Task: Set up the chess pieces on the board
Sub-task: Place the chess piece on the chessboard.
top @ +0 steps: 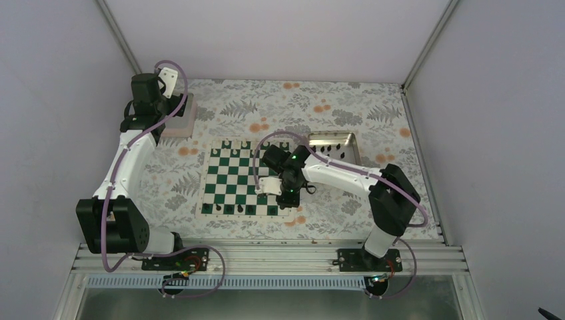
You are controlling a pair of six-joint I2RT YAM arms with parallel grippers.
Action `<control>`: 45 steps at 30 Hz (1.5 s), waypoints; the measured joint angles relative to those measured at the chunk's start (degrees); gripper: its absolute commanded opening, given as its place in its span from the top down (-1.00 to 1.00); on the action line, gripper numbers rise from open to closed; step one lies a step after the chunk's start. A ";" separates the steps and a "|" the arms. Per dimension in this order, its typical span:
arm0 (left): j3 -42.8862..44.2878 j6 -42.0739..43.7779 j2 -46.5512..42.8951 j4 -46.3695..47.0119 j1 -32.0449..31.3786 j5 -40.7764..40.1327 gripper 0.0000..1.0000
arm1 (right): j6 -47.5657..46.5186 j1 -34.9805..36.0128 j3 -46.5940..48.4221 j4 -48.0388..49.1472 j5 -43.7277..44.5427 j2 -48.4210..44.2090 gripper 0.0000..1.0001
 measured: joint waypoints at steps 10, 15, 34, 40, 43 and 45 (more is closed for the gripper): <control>0.00 0.00 0.00 0.00 0.00 0.02 -1.00 | 0.44 0.35 -1.88 2.45 0.66 2.01 0.80; 0.00 0.00 0.00 0.00 0.00 0.02 -1.00 | 0.46 0.37 -2.40 3.19 0.92 2.93 0.80; 0.00 0.00 0.00 0.00 0.00 0.04 -1.00 | 0.63 0.37 -2.40 4.20 1.03 5.84 0.67; 0.00 0.00 0.00 0.00 0.00 0.04 -1.00 | 0.79 0.37 -2.16 3.82 1.07 5.84 0.39; 0.00 0.00 0.00 0.00 0.00 0.04 -1.00 | 0.87 0.37 -1.84 3.65 1.09 5.84 0.33; 0.00 0.00 0.00 0.00 0.00 0.02 -1.00 | 0.85 0.37 -1.53 3.34 1.01 5.81 0.34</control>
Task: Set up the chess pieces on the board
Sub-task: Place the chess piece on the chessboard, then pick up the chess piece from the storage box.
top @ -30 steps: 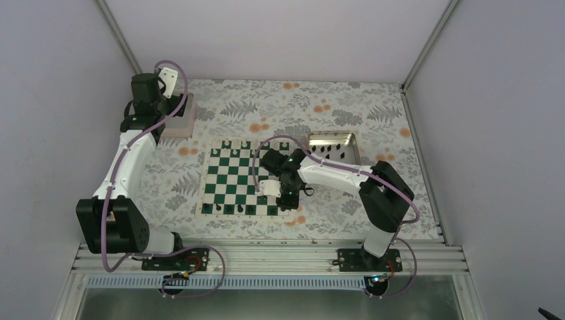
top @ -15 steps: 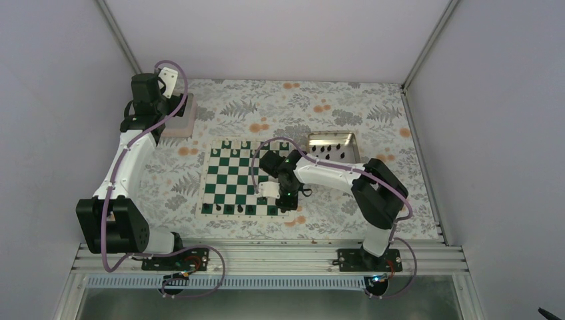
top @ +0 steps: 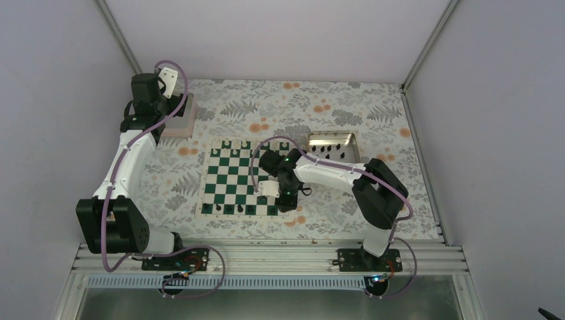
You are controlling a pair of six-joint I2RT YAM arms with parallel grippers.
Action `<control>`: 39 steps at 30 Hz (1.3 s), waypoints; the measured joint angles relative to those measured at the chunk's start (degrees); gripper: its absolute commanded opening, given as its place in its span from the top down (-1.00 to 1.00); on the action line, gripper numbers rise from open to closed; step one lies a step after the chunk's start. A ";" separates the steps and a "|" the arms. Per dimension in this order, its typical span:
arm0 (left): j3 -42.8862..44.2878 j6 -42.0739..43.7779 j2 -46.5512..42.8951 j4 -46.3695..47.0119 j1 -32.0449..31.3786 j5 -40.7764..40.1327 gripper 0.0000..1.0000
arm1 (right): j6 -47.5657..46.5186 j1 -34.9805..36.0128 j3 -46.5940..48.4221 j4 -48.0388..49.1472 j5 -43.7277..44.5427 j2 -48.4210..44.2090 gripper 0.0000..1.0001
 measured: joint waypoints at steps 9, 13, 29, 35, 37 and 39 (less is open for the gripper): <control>0.00 0.04 0.00 0.00 0.00 -0.15 -1.00 | -0.55 -7.39 3.80 -3.80 -0.26 -9.94 0.34; 0.00 0.04 0.00 0.02 0.00 -0.13 -1.00 | -2.03 -20.85 5.40 -3.78 1.33 -17.51 0.37; -0.98 0.02 -0.68 0.39 0.00 0.13 -1.00 | -6.84 -48.92 2.82 -1.77 6.82 -7.67 0.44; -1.64 0.04 -1.11 0.39 0.00 0.26 -1.00 | -6.91 -48.96 0.07 0.11 7.85 -4.46 0.44; -1.73 0.04 -1.14 0.42 0.00 0.33 -1.00 | -6.91 -48.96 -0.98 0.76 8.74 -4.04 0.44; -1.73 0.02 -1.16 0.42 0.00 0.35 -1.00 | -6.91 -48.96 -1.88 1.29 9.57 -3.98 0.44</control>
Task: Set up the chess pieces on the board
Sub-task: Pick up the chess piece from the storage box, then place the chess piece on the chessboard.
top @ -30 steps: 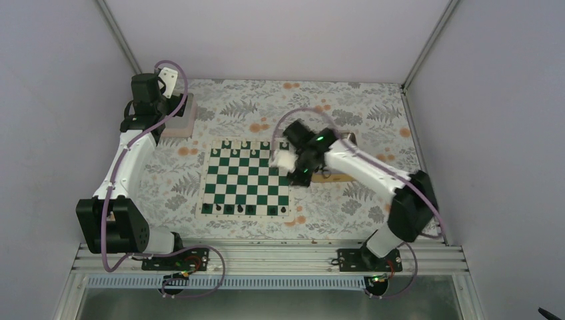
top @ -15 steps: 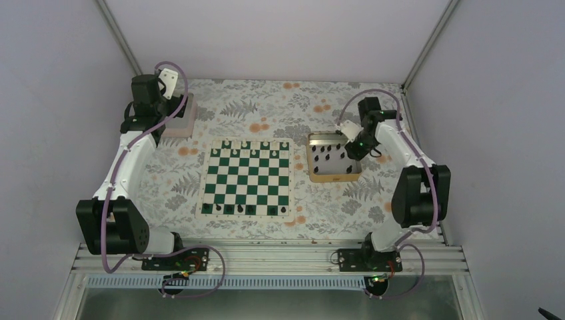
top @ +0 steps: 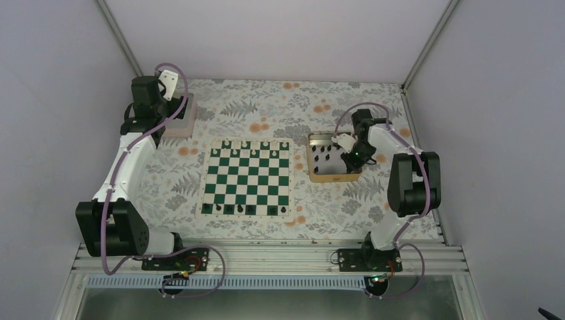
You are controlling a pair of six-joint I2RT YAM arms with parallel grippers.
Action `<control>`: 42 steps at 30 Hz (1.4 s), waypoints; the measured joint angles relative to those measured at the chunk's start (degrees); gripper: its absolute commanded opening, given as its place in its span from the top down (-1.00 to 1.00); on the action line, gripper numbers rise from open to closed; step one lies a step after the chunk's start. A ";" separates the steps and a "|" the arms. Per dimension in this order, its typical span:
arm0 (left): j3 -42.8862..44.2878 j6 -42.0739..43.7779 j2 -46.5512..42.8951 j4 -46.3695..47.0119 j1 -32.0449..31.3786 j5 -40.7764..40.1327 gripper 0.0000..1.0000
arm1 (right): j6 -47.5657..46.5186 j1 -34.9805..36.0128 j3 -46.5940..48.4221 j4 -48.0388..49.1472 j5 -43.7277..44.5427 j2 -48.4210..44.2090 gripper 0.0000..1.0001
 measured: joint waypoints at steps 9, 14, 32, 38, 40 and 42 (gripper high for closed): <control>0.00 0.00 -0.15 0.00 0.00 0.09 -1.00 | 0.00 0.00 -0.44 1.68 1.64 0.11 0.44; 0.00 0.02 -0.24 0.00 0.00 0.07 -1.00 | -0.02 0.00 -0.46 2.38 1.70 1.53 0.50; 0.00 0.02 -0.24 0.00 0.02 0.00 -1.00 | -0.17 3.39 6.10 -2.86 0.28 -1.57 0.78; 0.02 0.04 -0.24 -0.02 0.02 0.00 -1.00 | 1.79 17.46 14.71 -7.41 -0.48 -5.90 0.78; 0.04 0.02 -0.24 0.00 0.02 0.02 -1.00 | 2.62 23.26 17.27 -8.52 -1.46 -5.92 0.77; 0.11 0.02 -0.22 -0.02 0.02 0.02 -1.00 | 3.02 28.33 18.60 -9.05 -2.73 -5.75 0.77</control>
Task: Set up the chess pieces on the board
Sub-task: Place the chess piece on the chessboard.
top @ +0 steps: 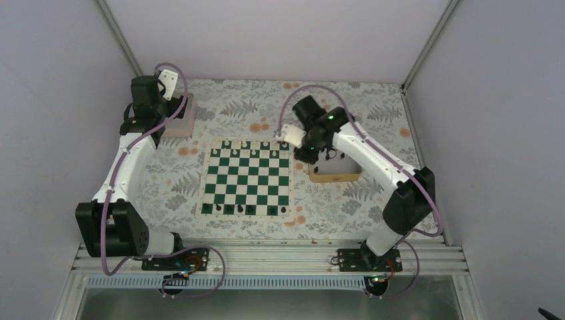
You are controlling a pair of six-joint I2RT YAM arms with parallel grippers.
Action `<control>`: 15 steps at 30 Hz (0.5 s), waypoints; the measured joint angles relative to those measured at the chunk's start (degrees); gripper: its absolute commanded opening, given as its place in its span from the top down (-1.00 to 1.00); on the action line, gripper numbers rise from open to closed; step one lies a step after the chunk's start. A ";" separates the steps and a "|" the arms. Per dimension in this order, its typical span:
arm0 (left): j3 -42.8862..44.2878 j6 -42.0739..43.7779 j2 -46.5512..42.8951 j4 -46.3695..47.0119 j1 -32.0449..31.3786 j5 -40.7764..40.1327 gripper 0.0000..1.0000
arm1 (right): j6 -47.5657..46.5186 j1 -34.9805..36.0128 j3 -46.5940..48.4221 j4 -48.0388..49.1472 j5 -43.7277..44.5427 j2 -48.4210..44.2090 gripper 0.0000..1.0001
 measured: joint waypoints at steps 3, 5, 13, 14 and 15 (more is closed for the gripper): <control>0.02 0.00 0.00 0.02 0.00 -0.02 -1.00 | 0.37 6.05 1.05 -1.09 -1.75 1.14 0.78; 0.02 0.02 0.00 0.00 0.00 -0.04 -1.00 | 0.90 9.51 1.25 -1.16 -2.54 2.93 0.78; 0.02 0.00 0.00 0.00 0.00 0.00 -1.00 | 2.38 18.12 -0.39 -0.44 -3.98 9.09 0.75; 0.02 0.00 0.02 0.00 0.00 0.02 -1.00 | 2.47 19.15 -0.39 -0.33 -4.09 9.57 0.75; 0.02 -0.02 0.02 0.00 0.00 0.02 -1.00 | 2.54 19.93 -0.39 -0.24 -4.26 10.01 0.76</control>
